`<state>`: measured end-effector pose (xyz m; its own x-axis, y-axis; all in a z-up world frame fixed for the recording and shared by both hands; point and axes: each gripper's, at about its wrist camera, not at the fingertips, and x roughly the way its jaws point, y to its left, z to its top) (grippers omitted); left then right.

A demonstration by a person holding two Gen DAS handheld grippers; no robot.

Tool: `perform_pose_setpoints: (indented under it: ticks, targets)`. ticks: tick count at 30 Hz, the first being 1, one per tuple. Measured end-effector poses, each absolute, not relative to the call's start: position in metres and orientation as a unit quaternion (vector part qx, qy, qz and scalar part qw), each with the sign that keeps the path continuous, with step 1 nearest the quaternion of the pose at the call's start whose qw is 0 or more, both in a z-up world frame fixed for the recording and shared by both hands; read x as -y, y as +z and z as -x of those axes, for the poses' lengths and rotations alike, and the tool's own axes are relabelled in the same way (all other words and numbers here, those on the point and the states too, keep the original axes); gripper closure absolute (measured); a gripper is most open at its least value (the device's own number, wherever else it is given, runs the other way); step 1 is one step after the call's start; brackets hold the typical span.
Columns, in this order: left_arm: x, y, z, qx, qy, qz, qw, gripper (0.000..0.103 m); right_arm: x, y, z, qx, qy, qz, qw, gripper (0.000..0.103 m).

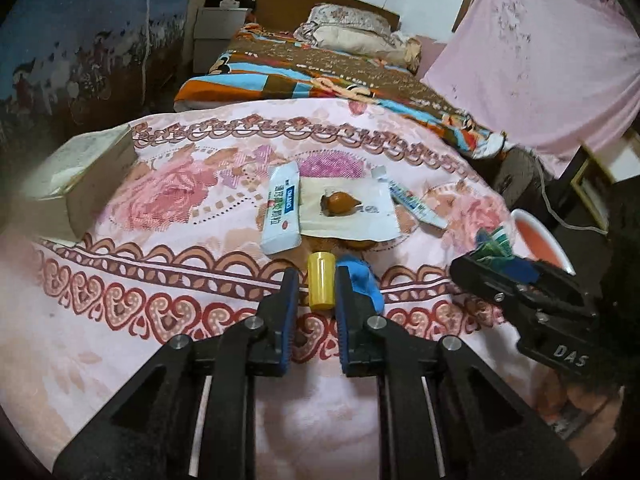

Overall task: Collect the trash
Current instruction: 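Close the left tool on the yellow tube while the right tool holds the green box, then carry the yellow tube and green box to the orange bucket and release both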

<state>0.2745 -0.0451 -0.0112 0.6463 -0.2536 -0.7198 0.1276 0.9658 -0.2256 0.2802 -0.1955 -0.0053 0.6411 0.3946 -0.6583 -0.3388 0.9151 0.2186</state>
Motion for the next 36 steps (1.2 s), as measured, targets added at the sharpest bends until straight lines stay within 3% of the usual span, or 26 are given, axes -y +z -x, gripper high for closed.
perform_pose_setpoints:
  ticks: [9, 21, 28, 36]
  targets:
    - [0.039, -0.018, -0.285, -0.443, -0.142, 0.076, 0.882, 0.1, 0.196, -0.006, -0.28, -0.372, 0.203, -0.037, 0.905, 0.05]
    - [0.044, -0.012, -0.275, -0.417, -0.143, 0.064, 0.895, 0.103, 0.198, -0.004, -0.278, -0.366, 0.206, -0.037, 0.907, 0.05]
    - [0.053, 0.012, -0.245, -0.331, -0.155, 0.039, 0.93, 0.103, 0.202, 0.009, -0.262, -0.319, 0.208, -0.034, 0.924, 0.05]
    - [0.067, 0.047, -0.211, -0.21, -0.163, 0.027, 0.964, 0.103, 0.219, 0.037, -0.222, -0.19, 0.201, -0.041, 0.96, 0.05]
